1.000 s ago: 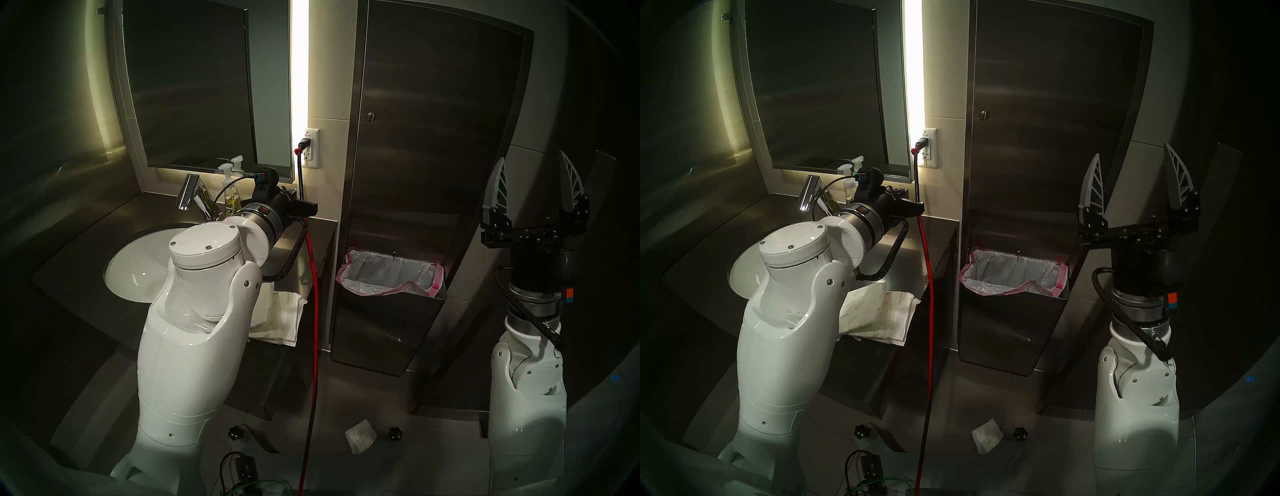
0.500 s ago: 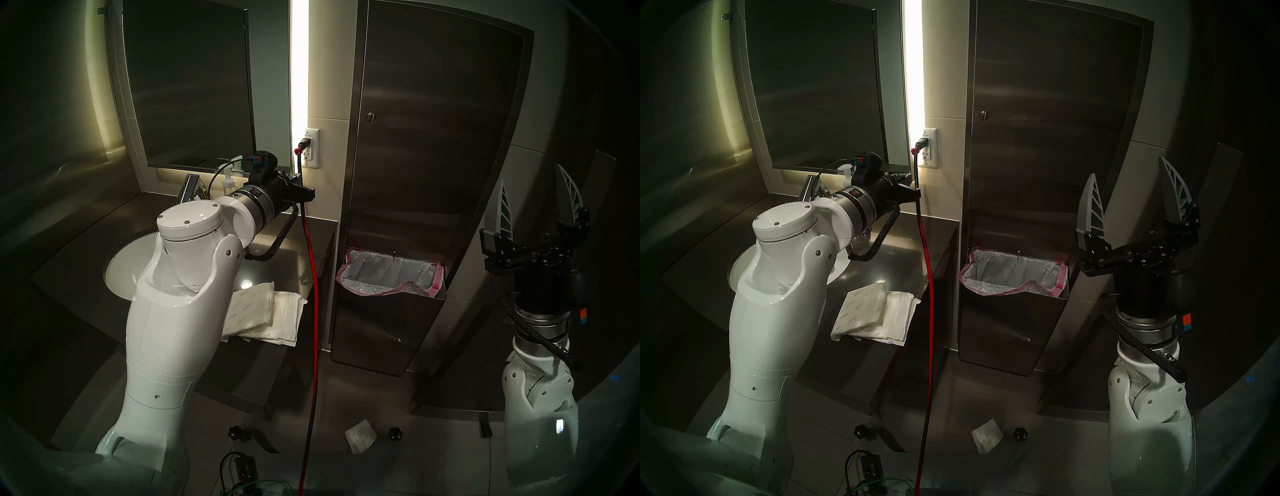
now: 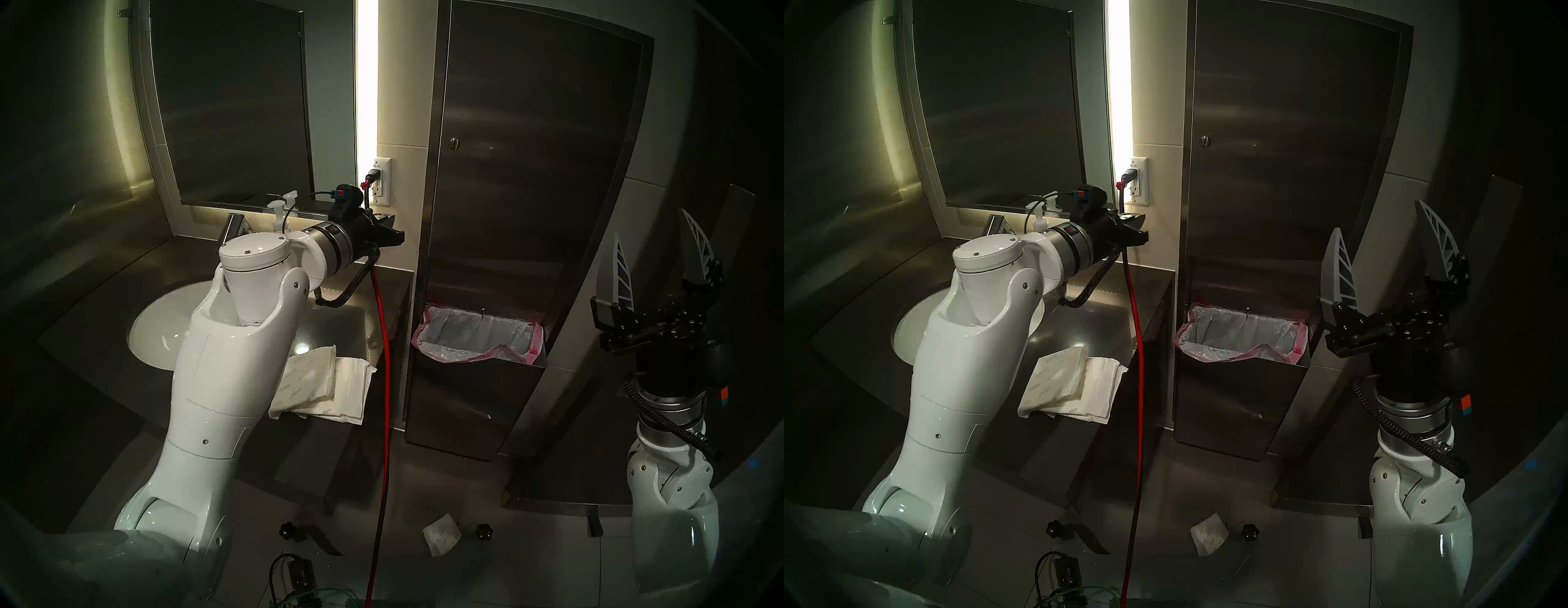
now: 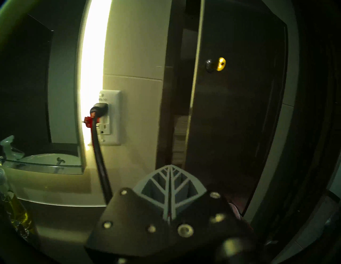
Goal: Twist key and open towel dispenser
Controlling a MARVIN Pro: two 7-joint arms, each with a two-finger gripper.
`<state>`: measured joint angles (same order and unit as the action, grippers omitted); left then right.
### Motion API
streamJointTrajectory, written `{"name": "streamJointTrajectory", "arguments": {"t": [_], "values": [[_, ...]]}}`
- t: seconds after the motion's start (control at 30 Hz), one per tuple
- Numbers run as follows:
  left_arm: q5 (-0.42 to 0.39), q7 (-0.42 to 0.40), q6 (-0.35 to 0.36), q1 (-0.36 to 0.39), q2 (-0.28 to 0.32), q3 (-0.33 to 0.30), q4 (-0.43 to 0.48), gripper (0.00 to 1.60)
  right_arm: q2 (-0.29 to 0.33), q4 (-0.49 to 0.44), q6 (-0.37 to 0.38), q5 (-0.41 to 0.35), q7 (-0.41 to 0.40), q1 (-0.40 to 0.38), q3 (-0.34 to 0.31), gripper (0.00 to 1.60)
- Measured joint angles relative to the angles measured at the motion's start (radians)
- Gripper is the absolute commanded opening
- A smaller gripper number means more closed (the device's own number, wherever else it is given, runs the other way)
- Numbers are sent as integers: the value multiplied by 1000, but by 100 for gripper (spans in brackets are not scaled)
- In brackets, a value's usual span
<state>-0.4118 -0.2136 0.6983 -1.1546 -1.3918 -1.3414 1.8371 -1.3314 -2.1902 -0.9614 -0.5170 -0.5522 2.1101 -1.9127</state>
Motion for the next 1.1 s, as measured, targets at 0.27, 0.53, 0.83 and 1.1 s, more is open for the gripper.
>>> {"name": "streamJointTrajectory", "arguments": {"t": [0.27, 0.53, 0.83, 1.1], "values": [[0, -75, -24, 82, -23, 14, -110, 0, 28, -1, 0, -52, -41, 19, -7, 160], [2, -120, -41, 150, -43, 4, -210, 0, 44, -1, 0, -89, -71, 30, -11, 160], [6, -156, -60, 232, -79, -1, -360, 0, 59, -1, 0, -130, -105, 39, -16, 160], [10, -183, -73, 295, -114, -1, -464, 0, 68, -1, 0, -159, -132, 43, -20, 160]]}}
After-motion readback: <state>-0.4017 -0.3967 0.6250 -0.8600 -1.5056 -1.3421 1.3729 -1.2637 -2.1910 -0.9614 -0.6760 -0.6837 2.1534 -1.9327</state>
